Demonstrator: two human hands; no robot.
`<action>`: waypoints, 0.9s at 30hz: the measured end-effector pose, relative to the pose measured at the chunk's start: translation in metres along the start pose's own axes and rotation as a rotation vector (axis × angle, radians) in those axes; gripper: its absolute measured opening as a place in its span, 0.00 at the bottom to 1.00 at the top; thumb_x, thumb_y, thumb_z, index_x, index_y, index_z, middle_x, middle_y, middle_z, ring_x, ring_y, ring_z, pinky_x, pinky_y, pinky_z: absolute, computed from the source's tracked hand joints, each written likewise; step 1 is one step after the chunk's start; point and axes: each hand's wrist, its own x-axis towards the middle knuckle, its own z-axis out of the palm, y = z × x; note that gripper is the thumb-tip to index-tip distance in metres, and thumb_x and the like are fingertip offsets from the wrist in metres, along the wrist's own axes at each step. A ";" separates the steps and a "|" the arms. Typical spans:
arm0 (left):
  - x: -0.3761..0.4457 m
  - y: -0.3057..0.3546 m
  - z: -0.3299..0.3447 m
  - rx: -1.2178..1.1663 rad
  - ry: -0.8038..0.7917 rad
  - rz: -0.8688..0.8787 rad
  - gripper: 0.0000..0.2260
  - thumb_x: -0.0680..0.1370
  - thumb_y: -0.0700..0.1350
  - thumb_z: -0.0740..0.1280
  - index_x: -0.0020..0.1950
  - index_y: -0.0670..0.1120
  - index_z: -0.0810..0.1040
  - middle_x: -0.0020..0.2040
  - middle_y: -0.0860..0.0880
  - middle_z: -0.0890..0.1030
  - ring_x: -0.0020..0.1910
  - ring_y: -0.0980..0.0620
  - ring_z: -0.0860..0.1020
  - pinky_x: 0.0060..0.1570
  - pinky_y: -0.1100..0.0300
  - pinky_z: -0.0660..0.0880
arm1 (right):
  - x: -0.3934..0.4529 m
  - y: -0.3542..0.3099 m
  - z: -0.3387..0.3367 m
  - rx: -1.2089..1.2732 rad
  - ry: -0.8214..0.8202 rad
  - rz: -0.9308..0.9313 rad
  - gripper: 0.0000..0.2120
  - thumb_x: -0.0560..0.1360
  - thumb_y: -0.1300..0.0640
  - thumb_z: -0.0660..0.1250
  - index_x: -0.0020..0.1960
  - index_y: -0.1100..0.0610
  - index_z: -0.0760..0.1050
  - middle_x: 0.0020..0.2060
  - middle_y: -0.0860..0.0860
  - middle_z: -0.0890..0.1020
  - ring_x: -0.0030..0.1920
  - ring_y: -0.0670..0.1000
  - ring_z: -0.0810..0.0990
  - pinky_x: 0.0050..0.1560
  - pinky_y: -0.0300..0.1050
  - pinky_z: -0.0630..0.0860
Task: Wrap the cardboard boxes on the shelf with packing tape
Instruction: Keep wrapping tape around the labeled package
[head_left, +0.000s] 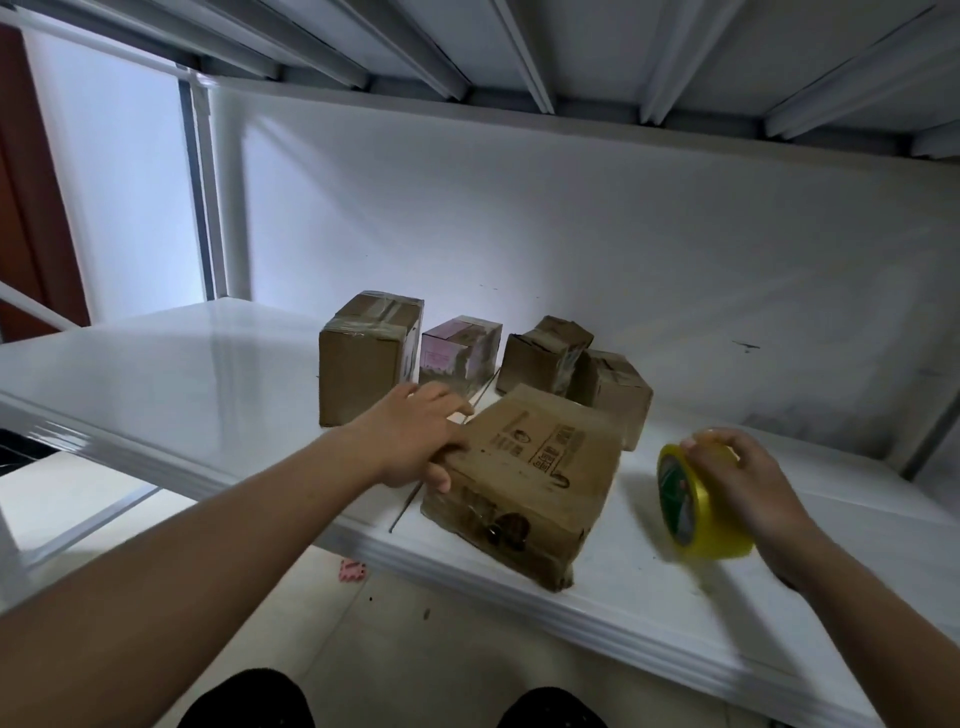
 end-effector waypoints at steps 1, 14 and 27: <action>0.000 -0.001 0.003 -0.120 0.024 -0.030 0.32 0.73 0.59 0.69 0.74 0.56 0.63 0.75 0.52 0.62 0.73 0.51 0.58 0.69 0.52 0.57 | 0.001 -0.008 -0.004 -0.036 -0.034 -0.003 0.08 0.75 0.45 0.67 0.52 0.46 0.73 0.52 0.53 0.75 0.44 0.52 0.74 0.41 0.45 0.70; 0.023 0.076 -0.036 -1.269 0.394 -0.165 0.21 0.73 0.58 0.69 0.63 0.53 0.73 0.52 0.61 0.76 0.47 0.66 0.75 0.45 0.70 0.71 | -0.014 -0.102 0.009 -0.349 -0.557 -0.132 0.09 0.74 0.45 0.67 0.51 0.47 0.74 0.47 0.48 0.79 0.46 0.50 0.78 0.43 0.43 0.76; 0.019 0.068 -0.044 -1.309 0.335 -0.240 0.15 0.81 0.55 0.57 0.46 0.48 0.79 0.41 0.55 0.79 0.45 0.55 0.78 0.50 0.59 0.72 | -0.013 -0.123 0.018 -0.512 -0.707 -0.128 0.12 0.73 0.44 0.67 0.55 0.46 0.73 0.50 0.48 0.78 0.49 0.50 0.78 0.46 0.41 0.76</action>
